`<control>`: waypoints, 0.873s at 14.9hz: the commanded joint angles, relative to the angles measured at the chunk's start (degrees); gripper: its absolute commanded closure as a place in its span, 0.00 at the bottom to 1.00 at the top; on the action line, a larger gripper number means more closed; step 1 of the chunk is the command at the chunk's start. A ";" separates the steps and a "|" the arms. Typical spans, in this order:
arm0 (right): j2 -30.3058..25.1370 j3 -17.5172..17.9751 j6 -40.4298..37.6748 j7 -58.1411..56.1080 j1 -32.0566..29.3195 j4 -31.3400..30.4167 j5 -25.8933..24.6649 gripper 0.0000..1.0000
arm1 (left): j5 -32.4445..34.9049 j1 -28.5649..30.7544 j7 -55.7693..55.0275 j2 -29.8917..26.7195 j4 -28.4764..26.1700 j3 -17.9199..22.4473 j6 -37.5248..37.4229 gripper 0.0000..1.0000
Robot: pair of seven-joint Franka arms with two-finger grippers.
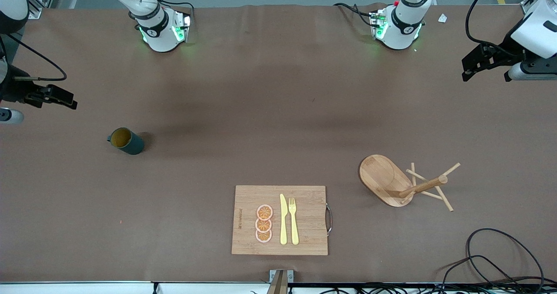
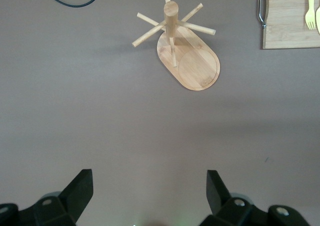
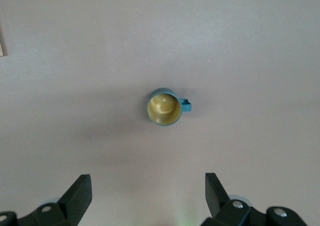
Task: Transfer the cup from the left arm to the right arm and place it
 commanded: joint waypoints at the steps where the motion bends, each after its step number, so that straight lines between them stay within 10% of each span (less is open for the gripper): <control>1: -0.33 0.40 -3.76 1.38 -0.66 3.40 0.86 0.00 | 0.11 0.72 0.86 -1.20 -0.58 -0.57 -0.62 0.00; 13: 1.70 0.40 -8.61 1.29 -1.36 8.97 1.12 0.00 | -0.68 0.63 -2.04 -0.41 1.35 -0.30 -0.88 0.00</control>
